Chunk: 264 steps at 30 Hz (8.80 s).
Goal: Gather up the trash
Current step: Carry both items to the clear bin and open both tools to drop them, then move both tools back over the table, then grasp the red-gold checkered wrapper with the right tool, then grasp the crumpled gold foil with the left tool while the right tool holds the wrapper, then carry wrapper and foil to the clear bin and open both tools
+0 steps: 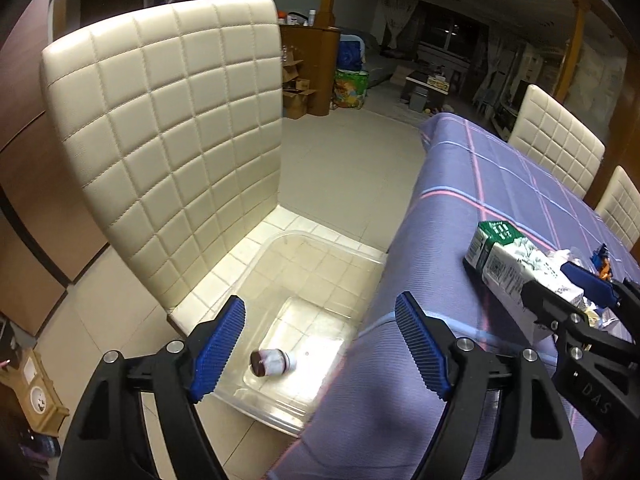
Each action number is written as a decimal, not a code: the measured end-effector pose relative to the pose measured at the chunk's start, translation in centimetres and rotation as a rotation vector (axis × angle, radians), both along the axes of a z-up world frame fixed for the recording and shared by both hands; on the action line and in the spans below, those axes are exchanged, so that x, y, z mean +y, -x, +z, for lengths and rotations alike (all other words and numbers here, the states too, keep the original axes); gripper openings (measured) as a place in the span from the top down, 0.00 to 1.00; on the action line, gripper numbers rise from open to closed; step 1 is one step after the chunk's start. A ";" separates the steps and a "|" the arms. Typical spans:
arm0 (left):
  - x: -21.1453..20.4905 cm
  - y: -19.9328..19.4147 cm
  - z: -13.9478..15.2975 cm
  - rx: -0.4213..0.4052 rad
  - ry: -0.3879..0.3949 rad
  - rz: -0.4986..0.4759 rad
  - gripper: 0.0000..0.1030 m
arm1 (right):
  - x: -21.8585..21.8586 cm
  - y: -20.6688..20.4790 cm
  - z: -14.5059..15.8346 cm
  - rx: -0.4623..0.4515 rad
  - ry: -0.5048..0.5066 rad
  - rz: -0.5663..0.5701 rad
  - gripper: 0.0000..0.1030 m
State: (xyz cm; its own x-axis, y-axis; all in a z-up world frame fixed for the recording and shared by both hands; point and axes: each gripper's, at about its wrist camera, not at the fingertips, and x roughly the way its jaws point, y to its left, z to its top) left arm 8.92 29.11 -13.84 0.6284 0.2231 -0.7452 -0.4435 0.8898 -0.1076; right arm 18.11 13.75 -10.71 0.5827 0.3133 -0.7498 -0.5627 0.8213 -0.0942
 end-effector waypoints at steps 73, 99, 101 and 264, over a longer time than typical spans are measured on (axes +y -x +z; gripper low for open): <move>-36.6 -4.1 3.8 0.051 -0.096 -0.557 0.26 | -40.6 0.0 -2.9 0.084 -0.163 -0.645 0.16; -34.0 -3.5 4.3 0.016 -0.096 -0.502 0.26 | -37.9 1.3 -1.4 0.011 -0.195 -0.583 0.77; -33.5 -3.3 4.4 0.009 -0.092 -0.495 0.26 | -37.3 1.5 -1.1 0.003 -0.193 -0.574 0.77; -0.8 0.5 0.6 -0.043 -0.090 -0.034 0.81 | 0.6 1.9 0.5 -0.057 -0.014 0.034 0.77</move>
